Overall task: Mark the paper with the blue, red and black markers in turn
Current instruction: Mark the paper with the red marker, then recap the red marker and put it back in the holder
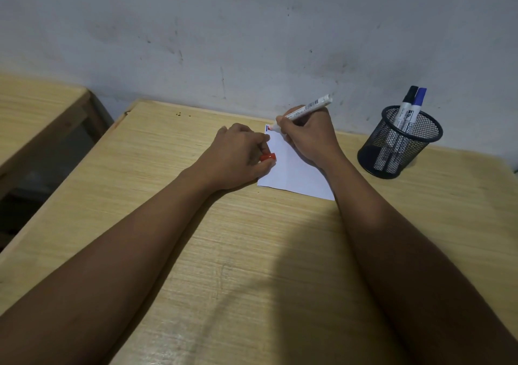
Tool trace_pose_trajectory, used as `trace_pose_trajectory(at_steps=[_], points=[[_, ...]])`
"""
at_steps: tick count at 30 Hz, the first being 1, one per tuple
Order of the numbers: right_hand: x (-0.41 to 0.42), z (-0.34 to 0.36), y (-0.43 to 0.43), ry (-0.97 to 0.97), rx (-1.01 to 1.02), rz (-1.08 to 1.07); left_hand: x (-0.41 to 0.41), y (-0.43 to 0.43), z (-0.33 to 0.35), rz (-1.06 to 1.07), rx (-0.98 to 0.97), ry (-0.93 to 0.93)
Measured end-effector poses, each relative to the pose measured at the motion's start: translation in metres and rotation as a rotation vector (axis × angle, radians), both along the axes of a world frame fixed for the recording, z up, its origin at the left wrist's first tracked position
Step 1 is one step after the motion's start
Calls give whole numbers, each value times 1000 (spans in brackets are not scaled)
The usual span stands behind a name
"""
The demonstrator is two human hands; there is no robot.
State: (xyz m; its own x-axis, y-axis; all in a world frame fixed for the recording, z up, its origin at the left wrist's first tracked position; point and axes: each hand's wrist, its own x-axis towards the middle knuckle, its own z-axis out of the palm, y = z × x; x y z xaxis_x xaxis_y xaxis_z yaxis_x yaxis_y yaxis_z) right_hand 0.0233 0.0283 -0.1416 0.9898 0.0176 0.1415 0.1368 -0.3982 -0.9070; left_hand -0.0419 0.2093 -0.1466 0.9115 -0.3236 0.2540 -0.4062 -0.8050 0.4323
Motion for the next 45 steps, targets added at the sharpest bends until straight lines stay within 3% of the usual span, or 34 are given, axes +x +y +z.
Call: trace_pose_trajectory(at_steps=[12,22,26,33,40,45], points=[[3,-3,0,44,57,14,1,0,0,6,-6,-18],[-28,47,-18,14,474,15,-5,0,4,19,12,4],[-59,92,-42,-91,396,9,-16,-5,20,52,-145,51],[-126,154,-86,-210,353,19,-55,-46,110,5,-491,-83],[-190,207,-104,-328,338,11,-103,-87,185,-86,-596,-253],[-216,224,-115,-331,310,56,-127,-103,213,-144,-540,-305]])
